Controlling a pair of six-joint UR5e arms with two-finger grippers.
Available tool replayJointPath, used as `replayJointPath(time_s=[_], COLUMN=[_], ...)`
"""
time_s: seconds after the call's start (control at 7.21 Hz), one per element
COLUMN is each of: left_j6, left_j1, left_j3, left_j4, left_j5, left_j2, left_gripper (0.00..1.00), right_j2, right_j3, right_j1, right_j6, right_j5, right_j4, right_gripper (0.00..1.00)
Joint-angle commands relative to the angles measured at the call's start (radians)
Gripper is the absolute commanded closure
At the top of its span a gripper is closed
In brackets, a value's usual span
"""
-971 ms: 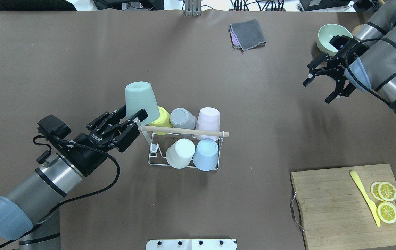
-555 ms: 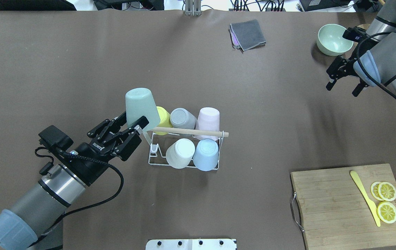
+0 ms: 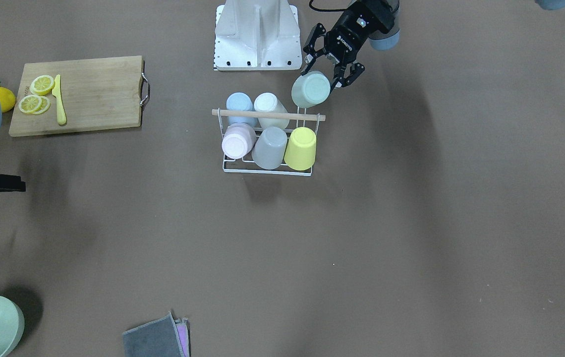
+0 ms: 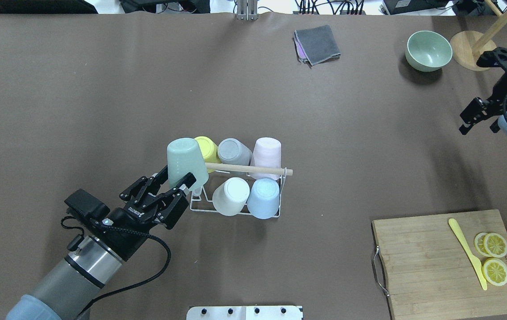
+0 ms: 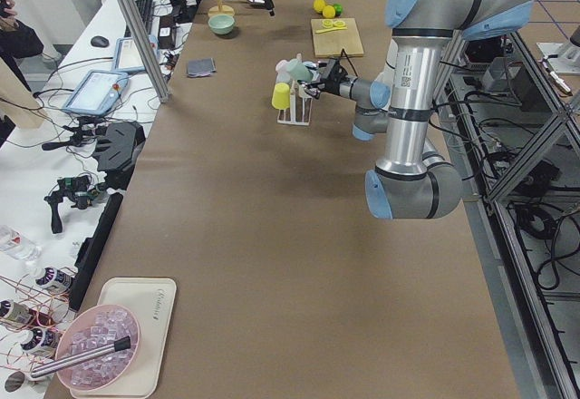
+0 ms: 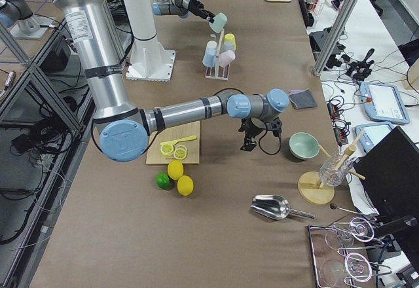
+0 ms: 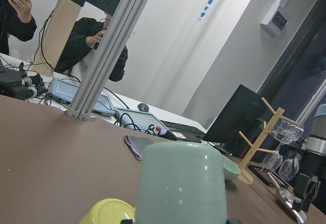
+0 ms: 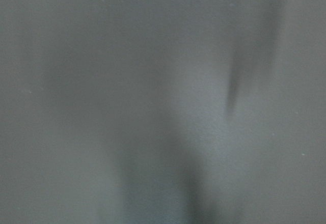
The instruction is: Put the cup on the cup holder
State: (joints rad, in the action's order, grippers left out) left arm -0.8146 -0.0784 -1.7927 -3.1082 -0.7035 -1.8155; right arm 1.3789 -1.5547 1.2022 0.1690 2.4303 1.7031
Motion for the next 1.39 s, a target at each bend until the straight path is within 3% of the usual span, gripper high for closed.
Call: replayJointPath(time_s=[0.0,0.14,0.28,0.69,0.83,0.97,1.11,1.25], left_j6=[0.0,0.0,0.0,-0.001,0.0,-0.001,-0.008,-0.008], left_j1=[0.002,0.002,0.002,-0.001,0.0,0.0,0.002,0.002], left_j3=[0.028,0.041,0.042,0.044,0.048,0.053,0.068,0.071], left_j4=[0.0,0.0,0.0,-0.003,-0.004,-0.004,-0.004,-0.004], left_j5=[0.002,0.004,0.002,0.006,0.045,0.065,0.134,0.14], left_j2=[-0.007,-0.021,-0.022,-0.022,-0.024,-0.024,-0.037,-0.036], left_gripper=[1.0,1.0,1.0,1.0,0.81,0.01,0.02,0.02], right_j2=[0.167,0.201,0.212,0.224,0.224,0.224,0.224,0.223], right_j3=[-0.038,-0.038,-0.039,-0.036,-0.036,-0.038,-0.042,-0.054], right_j1=[0.083,0.115,0.152,0.189,0.189,0.189,0.189,0.189], right_j6=[-0.005,-0.003,0.004,0.076,0.09,0.092,0.092,0.107], right_j5=[-0.034,-0.057,-0.098,-0.102,-0.1,-0.1,-0.097,-0.097], right_j4=[-0.196,-0.223,-0.227,-0.229,-0.229,-0.229,-0.229,-0.229], right_gripper=[0.07,0.1,0.06,0.01,0.01,0.01,0.01,0.01])
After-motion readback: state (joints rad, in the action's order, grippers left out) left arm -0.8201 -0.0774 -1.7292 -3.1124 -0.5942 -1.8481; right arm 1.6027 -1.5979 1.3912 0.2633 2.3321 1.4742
